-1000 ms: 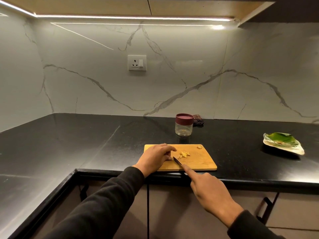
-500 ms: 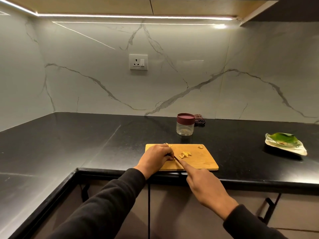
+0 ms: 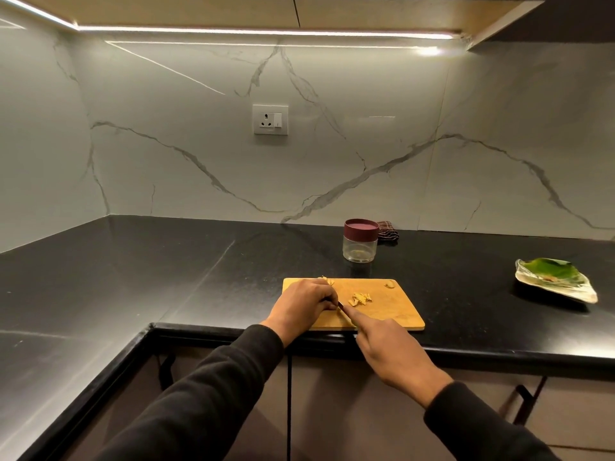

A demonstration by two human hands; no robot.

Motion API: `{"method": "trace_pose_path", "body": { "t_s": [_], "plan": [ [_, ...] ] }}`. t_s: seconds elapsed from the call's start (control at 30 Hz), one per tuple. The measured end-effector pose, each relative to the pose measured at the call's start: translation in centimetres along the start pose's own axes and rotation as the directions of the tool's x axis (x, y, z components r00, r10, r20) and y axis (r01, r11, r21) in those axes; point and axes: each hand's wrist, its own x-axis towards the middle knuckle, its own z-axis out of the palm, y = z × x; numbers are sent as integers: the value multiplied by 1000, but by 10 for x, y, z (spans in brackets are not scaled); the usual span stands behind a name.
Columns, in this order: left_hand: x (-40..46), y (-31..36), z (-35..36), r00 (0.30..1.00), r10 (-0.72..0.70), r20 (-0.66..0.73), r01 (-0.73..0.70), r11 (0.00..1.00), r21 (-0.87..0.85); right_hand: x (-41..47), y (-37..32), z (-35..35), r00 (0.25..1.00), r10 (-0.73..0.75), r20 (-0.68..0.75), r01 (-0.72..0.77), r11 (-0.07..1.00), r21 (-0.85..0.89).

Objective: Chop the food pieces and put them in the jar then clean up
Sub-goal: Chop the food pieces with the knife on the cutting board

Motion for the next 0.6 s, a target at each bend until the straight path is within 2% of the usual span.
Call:
{"method": "trace_pose_path", "body": {
  "t_s": [0.47, 0.6],
  "plan": [
    [1, 0, 1, 1000, -25, -12, 25, 1000, -4, -16, 1, -1, 1000, 5, 9, -5, 1000, -10],
    [2, -1, 2, 999, -35, 6, 35, 999, -16, -29, 2, -2, 997, 0, -71, -12, 984, -177]
  ]
}}
